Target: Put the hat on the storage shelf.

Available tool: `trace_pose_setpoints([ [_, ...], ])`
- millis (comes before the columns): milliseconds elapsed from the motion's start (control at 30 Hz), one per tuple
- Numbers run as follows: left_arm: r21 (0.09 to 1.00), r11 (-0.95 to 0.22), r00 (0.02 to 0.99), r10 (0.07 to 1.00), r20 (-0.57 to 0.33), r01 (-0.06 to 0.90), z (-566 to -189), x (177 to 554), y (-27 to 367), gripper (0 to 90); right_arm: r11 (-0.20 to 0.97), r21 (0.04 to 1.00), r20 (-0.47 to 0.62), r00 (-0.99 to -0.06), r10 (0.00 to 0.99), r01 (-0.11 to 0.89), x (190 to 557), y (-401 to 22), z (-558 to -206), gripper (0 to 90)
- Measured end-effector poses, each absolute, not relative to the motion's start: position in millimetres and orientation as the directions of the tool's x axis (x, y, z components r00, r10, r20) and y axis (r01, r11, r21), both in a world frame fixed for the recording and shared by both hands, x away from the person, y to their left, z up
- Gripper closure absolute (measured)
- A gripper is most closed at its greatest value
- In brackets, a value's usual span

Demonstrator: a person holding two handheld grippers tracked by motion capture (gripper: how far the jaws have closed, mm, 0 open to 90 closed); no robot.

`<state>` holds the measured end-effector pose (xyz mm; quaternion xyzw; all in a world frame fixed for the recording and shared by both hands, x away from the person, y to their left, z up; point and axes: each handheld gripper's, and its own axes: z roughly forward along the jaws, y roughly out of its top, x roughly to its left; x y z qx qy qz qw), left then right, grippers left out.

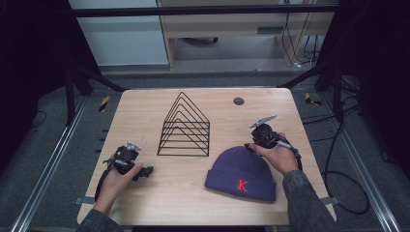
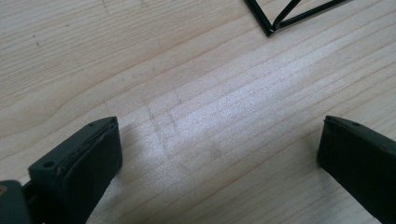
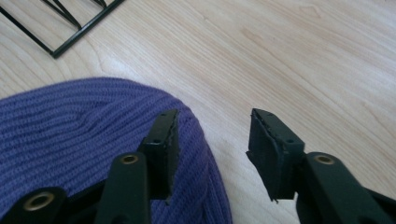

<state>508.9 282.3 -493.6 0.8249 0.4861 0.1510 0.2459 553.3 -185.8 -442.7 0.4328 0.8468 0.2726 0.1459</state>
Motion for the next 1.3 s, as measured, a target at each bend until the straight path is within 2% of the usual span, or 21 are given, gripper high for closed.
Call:
trace_pose_setpoints([
  [267, 0.544, -0.414, 0.488, 0.873, 0.011, 0.730, -492.9, 509.4, 282.3, 0.0, 0.469, 0.592, 0.008, -0.587, 0.809, 0.655, 559.1, -178.0, -445.6, 59.0],
  [500, 0.547, -0.414, 0.488, 0.873, 0.010, 0.728, -493.1, 510.8, 281.6, 0.0, 0.441, 0.590, 0.040, -0.570, 0.821, 0.676, 561.3, -176.3, -452.6, 58.7],
  [900, 0.548, -0.417, 0.492, 0.871, 0.012, 0.725, -493.1, 510.7, 281.6, 0.0, 0.442, 0.568, 0.066, -0.574, 0.816, 0.694, 558.8, -170.7, -466.8, 46.9],
  [1000, 0.549, -0.416, 0.491, 0.871, 0.012, 0.725, -493.2, 510.5, 281.6, 0.0, 0.457, 0.541, 0.057, -0.573, 0.818, 0.706, 559.5, -167.8, -471.8, 46.9],
  [1133, 0.548, -0.420, 0.495, 0.869, 0.013, 0.723, -493.1, 510.9, 281.7, 0.0, 0.461, 0.533, 0.055, -0.573, 0.818, 0.710, 557.1, -165.4, -475.3, 52.7],
  [1300, 0.543, -0.423, 0.496, 0.868, 0.016, 0.725, -492.8, 511.2, 281.6, 0.0, 0.479, 0.536, 0.053, -0.593, 0.803, 0.695, 554.3, -162.3, -474.5, 71.1],
])
